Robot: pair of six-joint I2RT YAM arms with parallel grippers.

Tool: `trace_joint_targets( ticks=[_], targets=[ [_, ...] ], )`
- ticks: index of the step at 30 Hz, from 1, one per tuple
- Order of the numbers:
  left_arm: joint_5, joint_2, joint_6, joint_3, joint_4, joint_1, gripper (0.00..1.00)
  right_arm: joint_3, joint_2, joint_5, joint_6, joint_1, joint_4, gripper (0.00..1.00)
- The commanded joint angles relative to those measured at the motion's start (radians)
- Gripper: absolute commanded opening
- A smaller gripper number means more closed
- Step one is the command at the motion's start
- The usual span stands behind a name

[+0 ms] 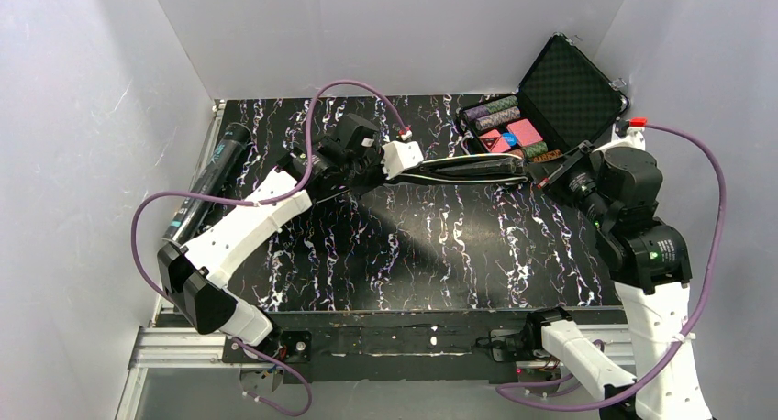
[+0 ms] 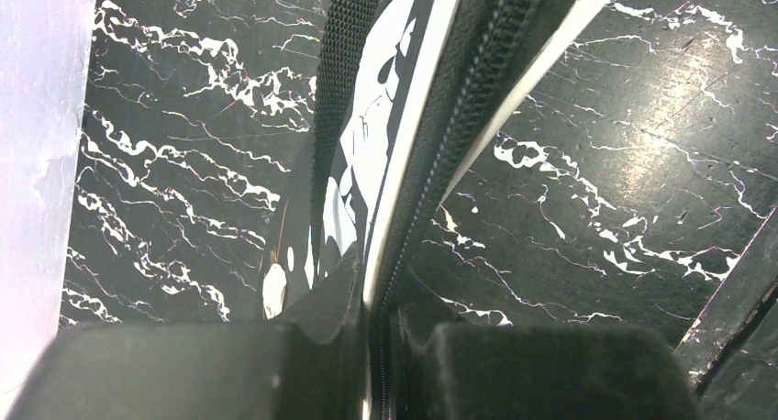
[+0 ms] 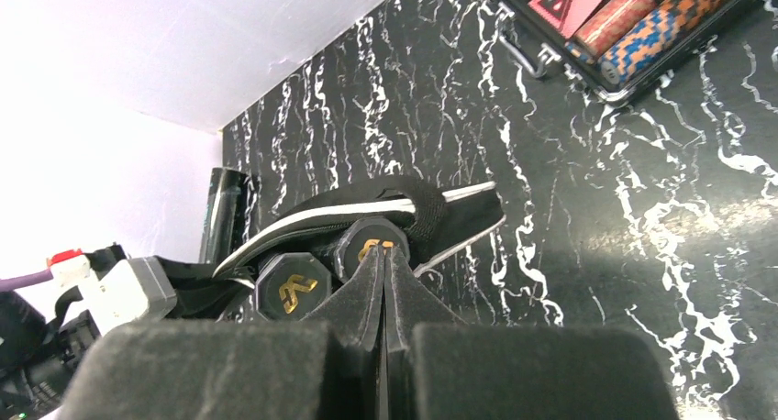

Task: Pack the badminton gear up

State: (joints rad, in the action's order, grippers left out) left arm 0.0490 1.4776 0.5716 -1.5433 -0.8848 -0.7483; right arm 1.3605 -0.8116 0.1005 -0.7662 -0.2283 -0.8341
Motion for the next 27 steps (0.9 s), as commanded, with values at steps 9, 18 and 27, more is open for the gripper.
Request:
trace_joint_targets(
  ticks=[9, 18, 27],
  targets=[
    [0.042, -0.068, -0.023, -0.003, 0.065, -0.001, 0.0, -0.094, -0.006, -0.165, -0.046, 0.006, 0.133, 0.01],
    [0.065, -0.068, -0.041, -0.021, 0.064, -0.012, 0.0, -0.199, -0.023, -0.206, -0.066, 0.006, 0.174, 0.01],
    [0.059, -0.083, -0.039, 0.006, 0.065, -0.017, 0.0, -0.121, -0.062, 0.043, 0.08, 0.007, 0.022, 0.06]
  ],
)
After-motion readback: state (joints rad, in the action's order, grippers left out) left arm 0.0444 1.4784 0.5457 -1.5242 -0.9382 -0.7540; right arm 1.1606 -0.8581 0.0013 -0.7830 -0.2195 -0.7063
